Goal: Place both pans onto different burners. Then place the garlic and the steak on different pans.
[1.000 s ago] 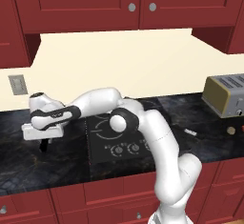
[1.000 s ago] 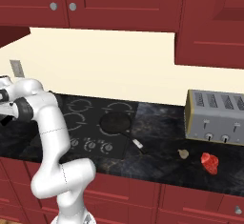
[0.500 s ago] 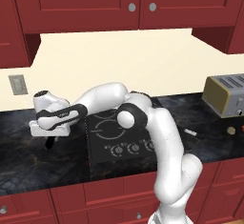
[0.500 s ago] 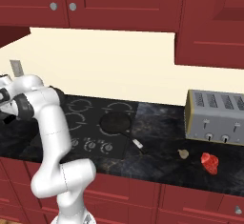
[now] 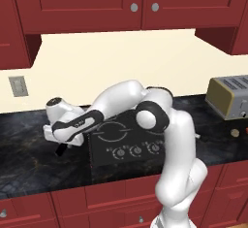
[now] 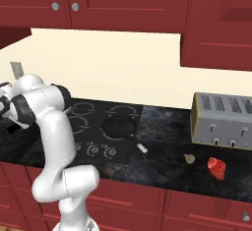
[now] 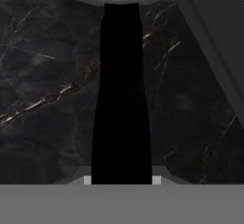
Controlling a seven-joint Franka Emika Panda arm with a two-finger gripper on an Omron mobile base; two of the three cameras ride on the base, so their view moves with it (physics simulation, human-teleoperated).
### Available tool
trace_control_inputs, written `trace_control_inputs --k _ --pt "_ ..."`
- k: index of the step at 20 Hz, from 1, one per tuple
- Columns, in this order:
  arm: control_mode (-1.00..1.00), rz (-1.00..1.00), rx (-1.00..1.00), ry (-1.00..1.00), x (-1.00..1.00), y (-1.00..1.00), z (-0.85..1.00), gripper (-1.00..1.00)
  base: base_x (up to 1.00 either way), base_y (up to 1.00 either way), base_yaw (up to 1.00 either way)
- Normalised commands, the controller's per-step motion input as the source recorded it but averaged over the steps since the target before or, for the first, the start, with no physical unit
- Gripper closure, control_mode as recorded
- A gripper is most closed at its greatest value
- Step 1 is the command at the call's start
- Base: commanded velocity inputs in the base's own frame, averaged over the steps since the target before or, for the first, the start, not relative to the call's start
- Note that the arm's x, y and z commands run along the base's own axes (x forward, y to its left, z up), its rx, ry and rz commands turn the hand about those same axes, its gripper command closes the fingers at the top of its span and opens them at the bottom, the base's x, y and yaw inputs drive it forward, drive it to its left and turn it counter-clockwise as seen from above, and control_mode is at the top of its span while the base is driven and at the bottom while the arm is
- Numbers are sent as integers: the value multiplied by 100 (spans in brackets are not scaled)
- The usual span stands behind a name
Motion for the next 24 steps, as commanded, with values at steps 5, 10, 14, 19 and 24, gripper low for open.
trace_control_inputs --k 5,10,14,19,24 --pt "-100 -13 4 0 -23 -55 10 100 0 0 0" --pt "-100 -3 0 0 -4 -36 8 100 0 0 0" --pt "-100 -1 0 0 0 -33 2 100 0 0 0" --pt "-100 -1 2 0 0 -33 0 100 0 0 0" --pt "-100 -8 1 0 0 -10 0 100 0 0 0"
